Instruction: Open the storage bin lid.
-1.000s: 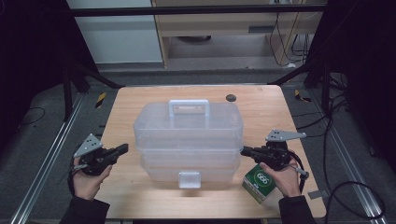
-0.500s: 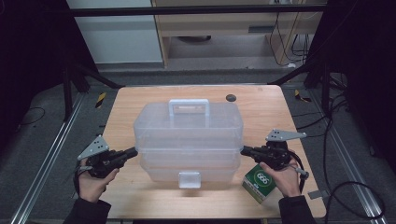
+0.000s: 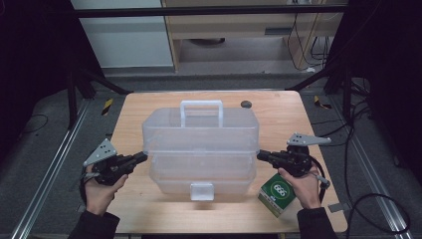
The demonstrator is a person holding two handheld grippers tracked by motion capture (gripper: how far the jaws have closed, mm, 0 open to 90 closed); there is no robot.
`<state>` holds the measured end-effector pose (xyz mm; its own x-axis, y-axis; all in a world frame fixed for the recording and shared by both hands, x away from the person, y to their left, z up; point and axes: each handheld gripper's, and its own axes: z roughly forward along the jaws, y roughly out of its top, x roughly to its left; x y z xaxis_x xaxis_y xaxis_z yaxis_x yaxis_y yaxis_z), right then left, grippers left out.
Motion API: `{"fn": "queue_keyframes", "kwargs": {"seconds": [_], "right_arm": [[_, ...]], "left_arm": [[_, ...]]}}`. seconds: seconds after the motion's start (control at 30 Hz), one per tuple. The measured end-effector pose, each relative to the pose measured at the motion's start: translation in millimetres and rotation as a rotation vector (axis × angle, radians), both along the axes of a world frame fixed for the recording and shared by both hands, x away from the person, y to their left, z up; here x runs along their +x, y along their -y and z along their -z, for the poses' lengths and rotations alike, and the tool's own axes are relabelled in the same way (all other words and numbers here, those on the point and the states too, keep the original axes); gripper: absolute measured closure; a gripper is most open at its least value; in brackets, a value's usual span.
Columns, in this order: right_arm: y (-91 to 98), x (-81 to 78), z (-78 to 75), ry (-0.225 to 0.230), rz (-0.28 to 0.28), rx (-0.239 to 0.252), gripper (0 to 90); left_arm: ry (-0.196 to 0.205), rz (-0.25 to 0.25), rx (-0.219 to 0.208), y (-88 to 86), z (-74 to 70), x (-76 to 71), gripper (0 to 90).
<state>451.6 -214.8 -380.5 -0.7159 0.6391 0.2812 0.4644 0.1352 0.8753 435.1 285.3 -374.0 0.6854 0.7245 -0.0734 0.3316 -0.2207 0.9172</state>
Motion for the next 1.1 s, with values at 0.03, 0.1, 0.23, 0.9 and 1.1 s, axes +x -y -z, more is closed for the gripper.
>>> {"fn": "queue_keyframes", "kwargs": {"seconds": [0.03, 0.1, 0.23, 0.9, 1.1], "right_arm": [[0.0, 0.5, -0.9, 0.001, 0.000, -0.002, 90.0], [-0.2, 1.9, -3.3, 0.005, 0.000, 0.003, 90.0], [-1.9, 2.8, -5.6, 0.011, -0.004, 0.007, 90.0], [1.8, 5.9, -6.6, 0.021, -0.005, 0.017, 90.0], [1.7, 5.6, -6.2, 0.022, -0.001, 0.014, 90.0]], "left_arm": [[0.000, -0.001, 0.003, 0.8, -1.3, 0.9, 89.6], [0.003, -0.008, 0.006, 2.3, -3.7, 2.4, 89.6], [0.003, -0.008, 0.011, 4.2, -6.7, 5.0, 89.6], [0.035, -0.070, 0.069, 11.2, -5.8, 5.6, 87.6], [0.070, -0.134, 0.075, 4.6, -2.1, 7.1, 75.0]]}}
